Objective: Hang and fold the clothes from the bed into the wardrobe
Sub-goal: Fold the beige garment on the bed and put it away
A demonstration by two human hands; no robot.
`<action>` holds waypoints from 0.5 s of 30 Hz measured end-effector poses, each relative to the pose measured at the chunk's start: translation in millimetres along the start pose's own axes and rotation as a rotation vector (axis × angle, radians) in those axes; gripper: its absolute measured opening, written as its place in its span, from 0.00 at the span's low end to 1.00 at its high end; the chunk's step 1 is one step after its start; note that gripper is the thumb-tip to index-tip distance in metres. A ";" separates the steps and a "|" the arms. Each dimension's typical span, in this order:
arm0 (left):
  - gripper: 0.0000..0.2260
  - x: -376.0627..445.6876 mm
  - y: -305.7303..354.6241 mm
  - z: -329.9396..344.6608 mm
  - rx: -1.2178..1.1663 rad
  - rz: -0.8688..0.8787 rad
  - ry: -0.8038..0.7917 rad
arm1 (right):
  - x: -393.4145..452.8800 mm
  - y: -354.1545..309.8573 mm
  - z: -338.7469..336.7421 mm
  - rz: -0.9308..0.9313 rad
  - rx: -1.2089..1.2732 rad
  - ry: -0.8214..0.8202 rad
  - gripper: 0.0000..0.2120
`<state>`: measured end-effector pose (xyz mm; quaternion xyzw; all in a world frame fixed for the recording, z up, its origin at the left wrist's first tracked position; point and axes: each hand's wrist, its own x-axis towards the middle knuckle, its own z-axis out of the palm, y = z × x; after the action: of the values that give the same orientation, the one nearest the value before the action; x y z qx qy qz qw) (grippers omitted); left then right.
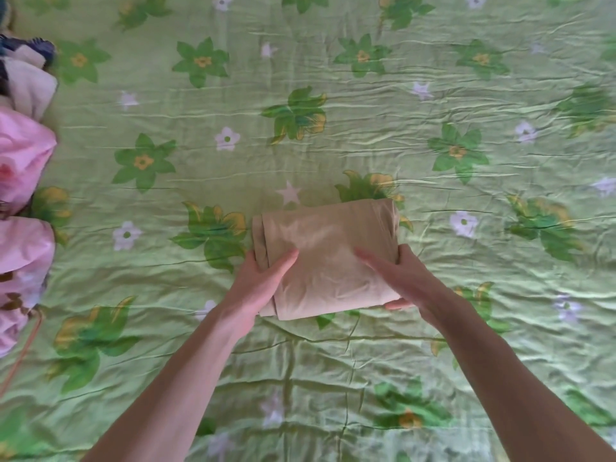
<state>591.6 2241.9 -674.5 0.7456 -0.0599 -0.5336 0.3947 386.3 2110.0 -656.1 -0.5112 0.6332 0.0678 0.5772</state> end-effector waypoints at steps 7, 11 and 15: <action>0.21 -30.4 -7.9 3.1 -0.133 0.176 0.012 | -15.3 19.9 -3.6 -0.132 0.182 0.021 0.39; 0.21 -66.0 12.5 0.7 -0.129 0.261 -0.022 | -45.1 31.8 -14.2 -0.206 0.414 0.047 0.43; 0.25 -133.0 49.4 -6.5 -0.095 0.277 -0.105 | -109.2 17.8 -44.3 -0.177 0.519 -0.144 0.37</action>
<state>557.2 2279.6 -542.0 0.6817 -0.1575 -0.5144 0.4958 323.4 2150.5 -563.2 -0.3936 0.5395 -0.1112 0.7360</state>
